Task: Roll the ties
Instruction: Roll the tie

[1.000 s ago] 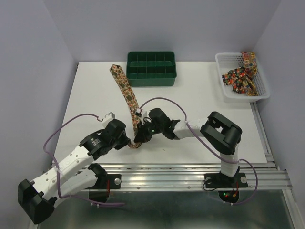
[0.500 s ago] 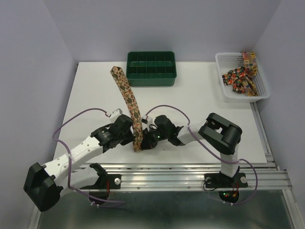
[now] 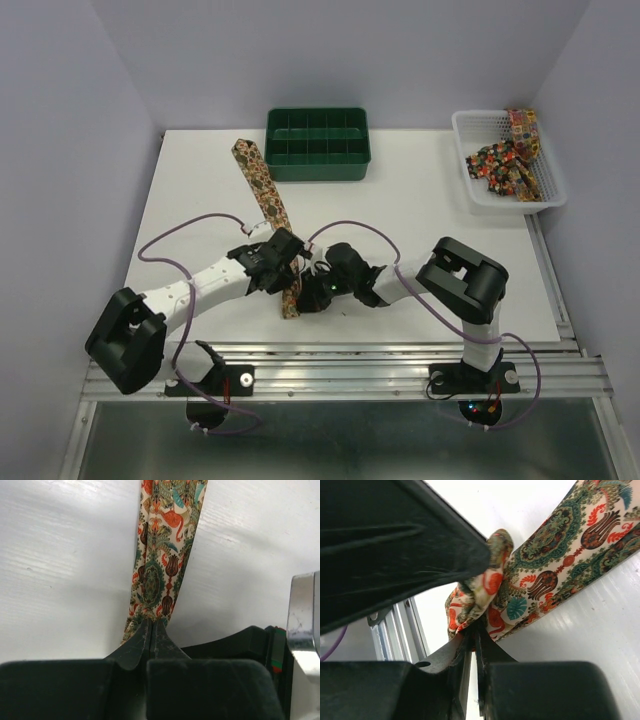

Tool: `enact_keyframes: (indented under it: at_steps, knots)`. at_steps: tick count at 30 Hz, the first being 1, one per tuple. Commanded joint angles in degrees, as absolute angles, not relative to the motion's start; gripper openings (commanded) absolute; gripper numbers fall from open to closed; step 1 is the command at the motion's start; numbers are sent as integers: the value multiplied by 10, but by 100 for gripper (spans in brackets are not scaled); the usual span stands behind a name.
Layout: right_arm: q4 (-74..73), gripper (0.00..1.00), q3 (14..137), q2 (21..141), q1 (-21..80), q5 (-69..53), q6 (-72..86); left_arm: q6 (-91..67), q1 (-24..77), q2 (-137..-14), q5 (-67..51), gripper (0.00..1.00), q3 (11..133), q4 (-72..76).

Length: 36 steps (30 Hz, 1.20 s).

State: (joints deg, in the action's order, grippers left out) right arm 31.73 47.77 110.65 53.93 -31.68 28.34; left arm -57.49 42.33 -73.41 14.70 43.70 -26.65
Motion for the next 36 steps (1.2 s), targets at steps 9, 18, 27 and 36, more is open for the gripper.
enact_keyframes:
  at_steps: [9,18,27,36]
  knots:
    - [290,14,464,1096,540,-241,287,-578,425,-844,207,0,486,-267]
    - [266,17,460,1092,540,-212,287,-562,424,-854,160,0,468,-196]
    - [182,22,515,1048,540,-176,237,-566,425,-787,171,0,445,-209]
    - [159,22,523,988,540,-113,270,-548,430,-722,144,0,424,-199]
